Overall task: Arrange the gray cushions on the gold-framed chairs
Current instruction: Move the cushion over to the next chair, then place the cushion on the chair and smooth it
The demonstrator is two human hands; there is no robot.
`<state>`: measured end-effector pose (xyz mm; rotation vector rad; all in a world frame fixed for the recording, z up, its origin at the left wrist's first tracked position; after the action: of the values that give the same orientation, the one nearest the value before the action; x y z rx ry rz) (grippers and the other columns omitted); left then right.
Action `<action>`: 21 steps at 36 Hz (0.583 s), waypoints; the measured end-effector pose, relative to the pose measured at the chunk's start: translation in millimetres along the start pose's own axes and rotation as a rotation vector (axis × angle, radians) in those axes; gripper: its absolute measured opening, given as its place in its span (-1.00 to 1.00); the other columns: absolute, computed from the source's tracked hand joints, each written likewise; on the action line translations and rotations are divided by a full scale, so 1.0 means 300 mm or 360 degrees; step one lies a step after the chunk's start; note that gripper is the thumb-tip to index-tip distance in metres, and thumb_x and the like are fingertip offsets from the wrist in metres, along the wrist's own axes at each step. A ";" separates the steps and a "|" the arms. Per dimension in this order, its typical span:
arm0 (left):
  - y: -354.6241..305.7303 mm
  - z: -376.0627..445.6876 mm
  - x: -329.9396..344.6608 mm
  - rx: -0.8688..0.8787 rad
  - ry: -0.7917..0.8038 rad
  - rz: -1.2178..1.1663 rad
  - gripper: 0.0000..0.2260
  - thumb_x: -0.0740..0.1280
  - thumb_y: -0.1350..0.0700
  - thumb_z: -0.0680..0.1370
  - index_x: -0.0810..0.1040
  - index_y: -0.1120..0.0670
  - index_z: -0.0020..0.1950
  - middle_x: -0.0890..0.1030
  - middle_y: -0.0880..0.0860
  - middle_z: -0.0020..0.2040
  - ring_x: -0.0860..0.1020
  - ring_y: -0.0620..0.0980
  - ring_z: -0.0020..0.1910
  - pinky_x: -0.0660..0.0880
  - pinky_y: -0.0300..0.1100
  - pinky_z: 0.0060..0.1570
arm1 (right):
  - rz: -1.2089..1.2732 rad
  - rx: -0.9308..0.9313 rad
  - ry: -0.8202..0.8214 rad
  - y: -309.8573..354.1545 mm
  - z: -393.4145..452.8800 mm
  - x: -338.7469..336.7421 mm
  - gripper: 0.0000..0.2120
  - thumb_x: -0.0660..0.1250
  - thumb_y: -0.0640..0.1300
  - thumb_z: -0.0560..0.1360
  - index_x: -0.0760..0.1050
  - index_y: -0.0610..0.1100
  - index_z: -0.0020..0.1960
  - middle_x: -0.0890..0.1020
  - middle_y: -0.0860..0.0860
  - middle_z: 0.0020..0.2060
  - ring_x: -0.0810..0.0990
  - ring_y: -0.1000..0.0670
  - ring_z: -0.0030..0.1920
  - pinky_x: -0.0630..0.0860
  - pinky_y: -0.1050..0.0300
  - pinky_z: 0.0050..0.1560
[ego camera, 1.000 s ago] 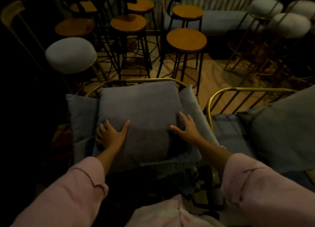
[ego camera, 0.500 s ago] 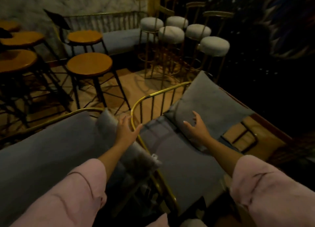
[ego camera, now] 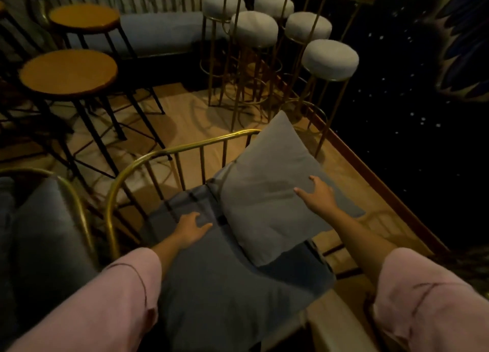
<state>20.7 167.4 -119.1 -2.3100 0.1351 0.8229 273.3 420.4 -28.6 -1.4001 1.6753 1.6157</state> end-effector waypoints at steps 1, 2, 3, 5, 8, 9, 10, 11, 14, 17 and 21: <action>-0.004 0.029 0.043 -0.0056 0.0024 -0.0050 -0.42 0.36 -0.09 0.52 0.36 0.20 0.43 0.38 0.21 0.43 0.40 0.21 0.38 0.36 0.00 0.37 | -0.0062 -0.0007 0.0000 -0.015 0.048 -0.001 -0.22 0.32 0.30 0.48 0.20 -0.08 0.54 0.32 -0.12 0.51 0.25 -0.25 0.50 0.20 -0.32 0.47; -0.007 0.059 0.084 -0.0101 0.0030 -0.0100 -0.46 0.36 -0.06 0.53 0.39 0.23 0.40 0.43 0.23 0.40 0.43 0.22 0.35 0.38 -0.02 0.33 | -0.0111 -0.0013 -0.0001 -0.030 0.094 0.000 -0.19 0.29 0.36 0.45 0.21 -0.07 0.53 0.32 -0.12 0.51 0.23 -0.25 0.51 0.13 -0.35 0.48; -0.005 0.089 0.128 -0.0154 0.0023 -0.0155 -0.48 0.37 -0.04 0.53 0.41 0.24 0.37 0.48 0.24 0.36 0.46 0.22 0.32 0.41 -0.03 0.28 | -0.0146 -0.0014 -0.0003 -0.042 0.135 0.003 -0.16 0.26 0.42 0.42 0.22 -0.06 0.53 0.32 -0.11 0.51 0.21 -0.24 0.52 0.04 -0.38 0.50; -0.015 0.138 0.213 -0.0250 0.0020 -0.0317 -0.51 0.37 -0.02 0.53 0.45 0.27 0.32 0.53 0.22 0.29 0.50 0.21 0.27 0.43 -0.07 0.19 | -0.0190 -0.0011 -0.0003 -0.071 0.206 0.016 -0.09 0.23 0.48 0.38 0.22 -0.05 0.53 0.29 -0.10 0.52 0.16 -0.23 0.55 -0.12 -0.42 0.49; -0.065 0.197 0.323 -0.0337 0.0050 -0.0673 -0.81 0.32 0.12 0.58 0.58 0.26 -0.02 0.60 0.17 -0.03 0.54 0.12 0.07 0.41 -0.14 -0.02 | -0.0237 0.0005 0.0018 -0.117 0.273 0.058 -0.01 0.23 0.51 0.34 0.09 -0.02 0.58 0.11 -0.11 0.59 0.00 -0.20 0.59 -0.24 -0.43 0.48; -0.074 0.222 0.356 -0.0354 0.0063 -0.0794 -0.80 0.30 0.15 0.59 0.60 0.28 -0.08 0.60 0.16 -0.08 0.55 0.11 0.02 0.42 -0.13 -0.05 | -0.0251 0.0005 0.0014 -0.133 0.288 0.076 0.03 0.25 0.51 0.32 0.02 0.01 0.59 0.03 -0.10 0.61 -0.06 -0.19 0.60 -0.26 -0.42 0.47; -0.087 0.242 0.386 -0.0380 0.0064 -0.0905 -0.75 0.29 0.15 0.59 0.61 0.34 -0.04 0.61 0.18 -0.07 0.57 0.12 0.00 0.44 -0.10 -0.04 | -0.0283 -0.0004 0.0008 -0.145 0.298 0.096 0.08 0.28 0.52 0.29 -0.05 0.03 0.60 -0.03 -0.09 0.62 -0.10 -0.18 0.60 -0.27 -0.42 0.46; -0.095 0.267 0.413 -0.0399 0.0053 -0.1019 -0.70 0.29 0.12 0.59 0.60 0.38 0.02 0.62 0.21 -0.03 0.59 0.14 -0.01 0.48 -0.07 -0.02 | -0.0343 -0.0017 0.0005 -0.156 0.307 0.115 0.15 0.30 0.54 0.25 -0.13 0.05 0.60 -0.08 -0.09 0.62 -0.13 -0.18 0.60 -0.27 -0.41 0.45; -0.106 0.346 0.482 -0.0519 0.0002 -0.1151 -0.65 0.26 -0.01 0.60 0.60 0.29 0.00 0.62 0.18 0.03 0.60 0.14 0.08 0.47 -0.10 0.02 | -0.0505 -0.0036 -0.0010 -0.188 0.334 0.161 0.32 0.31 0.61 0.11 -0.29 0.07 0.58 -0.12 -0.10 0.61 -0.12 -0.23 0.59 -0.17 -0.43 0.46; -0.114 0.432 0.536 -0.0678 -0.0028 -0.1361 -0.47 0.22 -0.18 0.57 0.54 0.23 0.27 0.57 0.13 0.24 0.55 0.17 0.22 0.48 -0.03 0.20 | -0.0473 -0.0024 -0.0035 -0.217 0.380 0.173 0.34 0.29 0.64 0.07 -0.28 0.10 0.58 -0.07 -0.11 0.61 -0.04 -0.26 0.58 -0.08 -0.45 0.45; 0.000 0.594 0.618 -0.0755 -0.0098 -0.1652 -0.06 0.25 -0.53 0.25 0.42 0.09 0.42 0.51 0.10 0.38 0.51 0.17 0.30 0.42 0.14 0.34 | -0.0399 -0.0021 -0.0077 -0.236 0.418 0.174 0.35 0.30 0.65 0.03 -0.29 0.14 0.57 -0.03 -0.14 0.60 0.01 -0.27 0.57 -0.01 -0.45 0.43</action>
<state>74.9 301.8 -331.7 -2.2897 -1.2918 0.3768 271.2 529.3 -136.5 -1.4979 1.4011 1.5089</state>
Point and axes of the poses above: each hand's wrist, its own z-axis towards the middle knuckle, its own x-axis out of the palm, y = z × x, the point moved 6 cm from there along z, towards the middle knuckle
